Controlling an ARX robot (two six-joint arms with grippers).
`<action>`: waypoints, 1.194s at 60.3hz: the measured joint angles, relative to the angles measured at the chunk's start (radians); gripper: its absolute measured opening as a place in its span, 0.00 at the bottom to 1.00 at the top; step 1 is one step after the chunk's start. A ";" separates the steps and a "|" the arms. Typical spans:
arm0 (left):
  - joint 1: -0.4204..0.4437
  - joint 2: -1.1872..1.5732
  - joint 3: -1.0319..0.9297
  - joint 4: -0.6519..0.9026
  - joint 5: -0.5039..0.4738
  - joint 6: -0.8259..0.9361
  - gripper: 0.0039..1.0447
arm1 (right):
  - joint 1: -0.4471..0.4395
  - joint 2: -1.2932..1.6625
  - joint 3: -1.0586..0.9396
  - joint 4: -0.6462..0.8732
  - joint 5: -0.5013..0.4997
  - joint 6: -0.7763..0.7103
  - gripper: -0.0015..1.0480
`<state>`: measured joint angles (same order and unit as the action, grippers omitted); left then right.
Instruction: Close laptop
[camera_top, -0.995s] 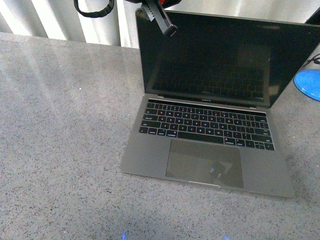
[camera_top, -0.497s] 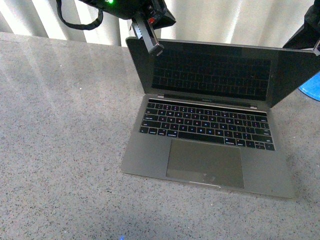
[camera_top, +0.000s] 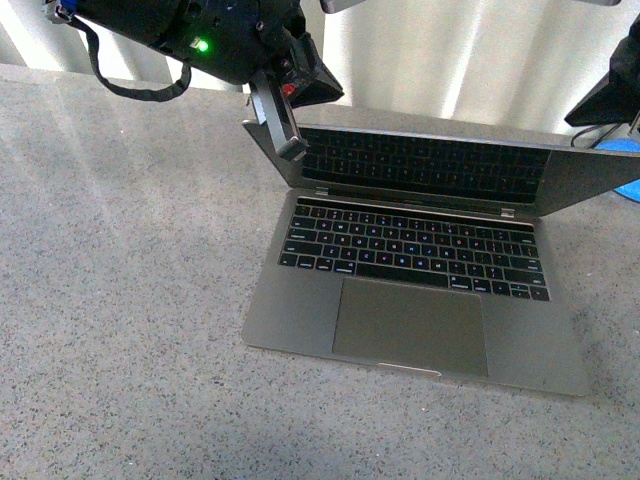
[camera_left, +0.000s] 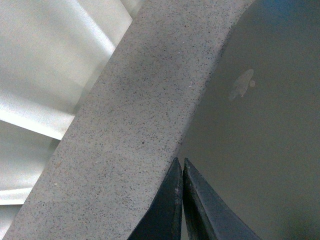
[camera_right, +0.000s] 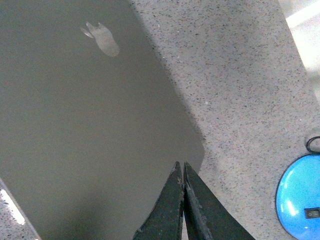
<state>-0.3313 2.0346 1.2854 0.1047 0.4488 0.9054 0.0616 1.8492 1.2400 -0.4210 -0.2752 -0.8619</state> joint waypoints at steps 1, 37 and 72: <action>0.000 0.000 0.000 0.000 0.000 0.000 0.03 | 0.000 -0.002 -0.005 0.003 -0.001 0.002 0.01; -0.013 -0.001 -0.009 -0.091 0.011 0.058 0.03 | 0.010 -0.031 -0.166 0.097 -0.027 0.056 0.01; -0.026 -0.001 -0.023 -0.167 0.022 0.089 0.03 | 0.016 -0.055 -0.253 0.155 -0.042 0.087 0.01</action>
<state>-0.3576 2.0338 1.2629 -0.0624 0.4709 0.9943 0.0776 1.7947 0.9874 -0.2661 -0.3168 -0.7753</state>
